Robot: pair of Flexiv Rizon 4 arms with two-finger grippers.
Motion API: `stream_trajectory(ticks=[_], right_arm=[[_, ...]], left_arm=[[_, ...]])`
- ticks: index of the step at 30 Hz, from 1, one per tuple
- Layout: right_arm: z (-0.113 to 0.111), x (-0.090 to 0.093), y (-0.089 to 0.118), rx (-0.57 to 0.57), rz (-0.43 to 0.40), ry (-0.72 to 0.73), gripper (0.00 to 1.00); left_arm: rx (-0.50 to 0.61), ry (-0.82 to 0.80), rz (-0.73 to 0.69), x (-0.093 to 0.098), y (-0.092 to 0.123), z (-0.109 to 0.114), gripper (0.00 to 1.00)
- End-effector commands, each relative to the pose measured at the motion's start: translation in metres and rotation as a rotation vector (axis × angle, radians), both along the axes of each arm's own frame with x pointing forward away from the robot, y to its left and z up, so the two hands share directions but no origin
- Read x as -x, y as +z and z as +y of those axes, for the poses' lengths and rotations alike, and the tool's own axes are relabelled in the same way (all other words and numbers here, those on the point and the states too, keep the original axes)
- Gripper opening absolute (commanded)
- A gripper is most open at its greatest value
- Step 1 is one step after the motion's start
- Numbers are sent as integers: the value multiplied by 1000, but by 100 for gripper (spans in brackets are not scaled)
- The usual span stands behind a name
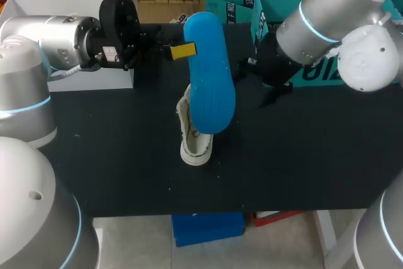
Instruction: Take the shoe out of the shoebox, open the shoe tongue, remove and reinsert the insole, then place the shoe into the shoebox
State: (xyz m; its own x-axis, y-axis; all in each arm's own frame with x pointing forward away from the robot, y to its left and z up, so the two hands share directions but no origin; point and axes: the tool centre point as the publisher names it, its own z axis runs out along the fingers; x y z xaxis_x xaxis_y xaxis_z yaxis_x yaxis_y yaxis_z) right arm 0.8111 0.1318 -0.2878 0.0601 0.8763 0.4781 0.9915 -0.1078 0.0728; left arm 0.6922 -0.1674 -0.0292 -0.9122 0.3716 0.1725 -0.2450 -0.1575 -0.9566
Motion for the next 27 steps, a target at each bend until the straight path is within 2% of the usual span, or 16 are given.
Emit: stream_trajectory(ticks=[1,22,27], right_arm=[[-4,4,-3,-244,-32,16,100],[-4,4,-3,-244,-32,16,100],[-2,1,0,-366,-52,19,100]], left_arm=[[0,3,-1,1,-1,0,0],[0,3,-1,1,-1,0,0],[0,3,-1,1,-1,0,0]])
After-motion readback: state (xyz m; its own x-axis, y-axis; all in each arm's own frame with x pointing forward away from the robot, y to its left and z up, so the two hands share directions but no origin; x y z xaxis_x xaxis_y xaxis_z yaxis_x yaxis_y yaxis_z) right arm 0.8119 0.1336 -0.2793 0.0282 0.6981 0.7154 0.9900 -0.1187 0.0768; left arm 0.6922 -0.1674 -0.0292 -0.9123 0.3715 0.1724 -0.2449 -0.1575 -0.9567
